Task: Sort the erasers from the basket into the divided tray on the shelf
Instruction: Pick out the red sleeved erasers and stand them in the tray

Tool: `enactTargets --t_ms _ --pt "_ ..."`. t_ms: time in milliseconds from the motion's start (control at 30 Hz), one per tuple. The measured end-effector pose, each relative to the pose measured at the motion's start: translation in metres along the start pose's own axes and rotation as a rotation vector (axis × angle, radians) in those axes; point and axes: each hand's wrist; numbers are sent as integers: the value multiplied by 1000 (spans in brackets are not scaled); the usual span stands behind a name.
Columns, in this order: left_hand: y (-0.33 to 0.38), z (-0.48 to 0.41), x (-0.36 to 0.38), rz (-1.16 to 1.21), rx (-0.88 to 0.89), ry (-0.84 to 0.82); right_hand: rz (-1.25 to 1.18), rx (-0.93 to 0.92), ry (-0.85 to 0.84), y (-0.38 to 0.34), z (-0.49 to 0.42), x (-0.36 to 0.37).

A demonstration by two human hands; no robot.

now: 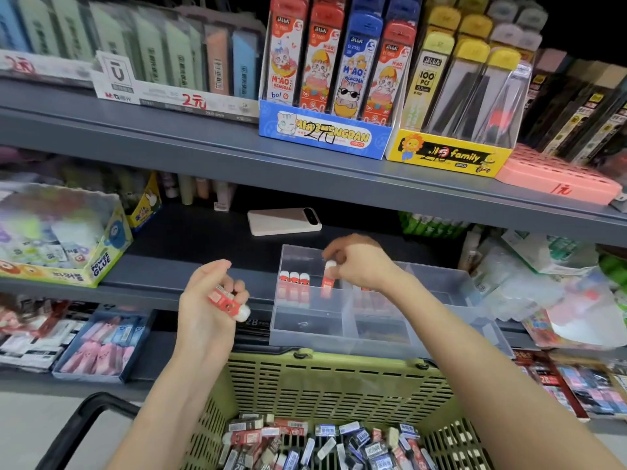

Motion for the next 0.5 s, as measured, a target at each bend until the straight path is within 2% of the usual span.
enactTargets --t_ms 100,233,400,500 --pt "0 -7 -3 141 -105 34 135 5 -130 -5 -13 8" --pt "-4 -11 -1 133 -142 54 172 1 -197 -5 -23 2" --pt "-8 -10 2 158 -146 25 36 22 -198 -4 -27 6" --pt "-8 -8 3 185 -174 21 120 8 -142 -2 -26 14"
Point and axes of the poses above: each hand's wrist, its own z-axis away from the middle knuckle, its own x-axis out of the palm, y = z × x, and after that the axes turned 4 degrees about y, right-handed
